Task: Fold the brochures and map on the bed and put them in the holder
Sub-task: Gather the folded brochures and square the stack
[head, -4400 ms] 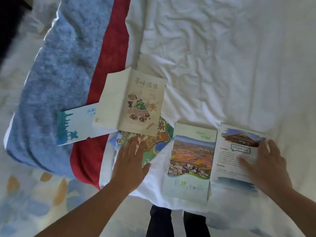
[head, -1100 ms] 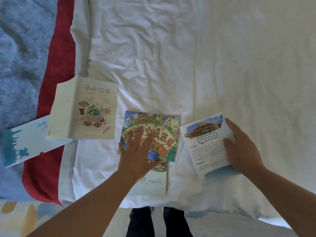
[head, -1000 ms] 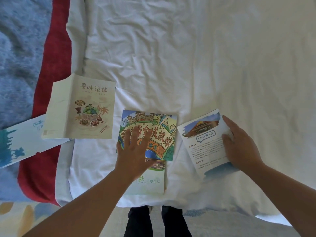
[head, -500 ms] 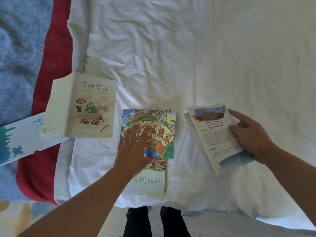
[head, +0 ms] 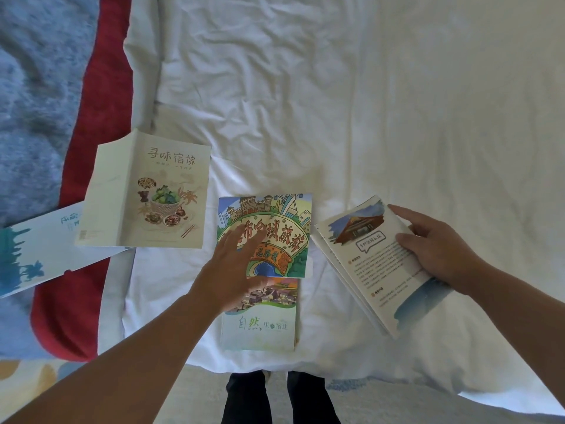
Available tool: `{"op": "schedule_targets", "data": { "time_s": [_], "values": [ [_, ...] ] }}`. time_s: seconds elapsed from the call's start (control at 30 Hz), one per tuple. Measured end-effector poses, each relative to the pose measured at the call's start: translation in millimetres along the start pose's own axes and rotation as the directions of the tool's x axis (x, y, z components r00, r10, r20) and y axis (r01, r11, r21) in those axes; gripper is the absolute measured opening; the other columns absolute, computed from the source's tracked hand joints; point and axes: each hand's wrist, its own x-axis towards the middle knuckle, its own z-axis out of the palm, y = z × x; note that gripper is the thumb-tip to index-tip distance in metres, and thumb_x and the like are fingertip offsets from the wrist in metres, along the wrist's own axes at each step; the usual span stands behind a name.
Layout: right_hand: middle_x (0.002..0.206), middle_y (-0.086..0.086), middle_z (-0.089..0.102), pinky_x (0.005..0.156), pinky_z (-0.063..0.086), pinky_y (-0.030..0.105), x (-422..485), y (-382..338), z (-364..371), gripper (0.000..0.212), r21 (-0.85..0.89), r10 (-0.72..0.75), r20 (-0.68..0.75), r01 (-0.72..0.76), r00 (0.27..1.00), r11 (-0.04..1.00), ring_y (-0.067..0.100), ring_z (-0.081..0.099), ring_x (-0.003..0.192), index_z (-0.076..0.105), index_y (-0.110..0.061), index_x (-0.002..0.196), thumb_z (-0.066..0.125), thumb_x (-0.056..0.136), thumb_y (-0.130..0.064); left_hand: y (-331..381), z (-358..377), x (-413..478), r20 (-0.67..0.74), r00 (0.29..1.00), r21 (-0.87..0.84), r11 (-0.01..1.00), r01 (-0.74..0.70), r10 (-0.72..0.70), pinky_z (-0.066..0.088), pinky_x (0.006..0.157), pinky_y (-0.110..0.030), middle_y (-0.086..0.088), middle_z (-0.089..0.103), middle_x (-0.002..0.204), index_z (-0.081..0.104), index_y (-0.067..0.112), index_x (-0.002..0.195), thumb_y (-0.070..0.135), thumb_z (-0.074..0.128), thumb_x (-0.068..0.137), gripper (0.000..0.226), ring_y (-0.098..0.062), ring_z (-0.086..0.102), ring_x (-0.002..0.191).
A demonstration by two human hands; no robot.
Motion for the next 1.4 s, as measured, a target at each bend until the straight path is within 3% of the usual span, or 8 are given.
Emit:
{"op": "schedule_targets", "data": {
  "time_s": [0.23,0.43,0.57,0.7,1.0,1.23,1.3,1.4],
  "values": [
    [0.087,-0.018,0.073,0.065,0.058,0.03,-3,3,1,0.052,-0.067,-0.031,0.031,0.033,0.999,0.997,0.006,0.072,0.074,0.049,-0.062,0.126,0.05,0.097,-0.019,-6,-6,-2,0.06,0.998,-0.023,1.0,-0.014,0.015,0.025,0.114,-0.045,0.008,0.0,0.163,0.015,0.048,0.15,0.061,0.053,0.089,0.073,-0.015,0.001,0.149],
    [0.101,-0.029,0.064,0.066,0.046,0.015,-4,-3,11,0.052,-0.235,-0.148,0.093,0.166,0.985,0.958,-0.006,0.063,0.086,0.041,-0.061,0.132,0.047,0.098,-0.022,-5,-8,-6,0.032,0.999,-0.058,0.998,-0.016,0.018,0.023,0.116,-0.04,0.008,0.009,0.162,0.027,0.042,0.15,0.054,0.036,0.097,0.055,-0.014,0.006,0.149],
    [0.116,-0.033,0.053,0.071,0.041,0.009,-6,-12,23,0.052,-0.346,-0.261,0.194,0.315,0.945,0.884,-0.016,0.053,0.093,0.034,-0.061,0.135,0.045,0.1,-0.025,0,-11,-11,0.017,1.0,-0.117,0.993,-0.004,0.006,0.025,0.116,-0.04,0.006,0.015,0.162,0.028,0.042,0.15,0.06,0.022,0.09,0.063,-0.015,0.01,0.149],
    [0.124,-0.02,0.057,0.064,0.042,0.011,-5,-25,48,0.048,-0.47,-0.351,0.275,0.444,0.895,0.763,0.001,0.057,0.089,0.036,-0.049,0.143,0.045,0.1,-0.027,1,-11,-12,0.014,1.0,-0.132,0.991,0.001,0.001,0.026,0.116,-0.04,0.006,0.016,0.161,0.028,0.042,0.15,0.06,0.022,0.089,0.063,-0.014,0.01,0.149],
    [0.091,-0.01,0.063,0.047,0.04,0.022,18,-53,84,0.028,-0.566,-0.257,0.359,0.428,0.898,0.705,0.002,0.06,0.07,0.046,-0.034,0.125,0.042,0.098,-0.027,-1,-10,-10,0.0,1.0,-0.133,0.991,-0.015,0.015,0.024,0.117,-0.038,0.005,0.016,0.161,0.026,0.04,0.15,0.053,0.031,0.096,0.056,-0.014,0.01,0.149],
    [0.089,-0.004,0.059,0.048,0.032,0.025,38,-80,93,0.019,-0.634,-0.332,0.222,0.395,0.917,0.665,0.004,0.049,0.066,0.048,-0.016,0.111,0.055,0.095,-0.024,-3,1,-8,-0.017,0.999,0.079,0.996,-0.042,0.043,0.028,0.115,-0.04,-0.002,0.012,0.162,0.017,0.045,0.151,0.037,0.037,0.103,0.053,-0.023,0.009,0.149],
    [0.088,-0.001,0.06,0.05,0.038,0.026,41,-80,92,0.024,-0.652,-0.331,0.149,0.344,0.932,0.675,0.011,0.054,0.067,0.047,-0.014,0.11,0.059,0.093,-0.025,-1,6,-5,-0.037,0.999,0.116,0.993,-0.032,0.037,0.027,0.116,-0.042,-0.005,0.011,0.162,0.016,0.045,0.151,0.032,0.04,0.103,0.055,-0.026,0.008,0.149],
    [0.111,0.005,0.058,0.073,0.048,0.034,36,-68,85,0.046,-0.62,-0.28,0.026,0.235,0.96,0.748,0.025,0.061,0.093,0.047,-0.015,0.125,0.066,0.089,-0.036,0,12,-3,-0.065,0.997,0.131,0.991,-0.024,0.033,0.027,0.116,-0.045,-0.008,0.013,0.162,0.019,0.045,0.151,0.031,0.042,0.102,0.056,-0.029,0.008,0.149]
  ]
}}
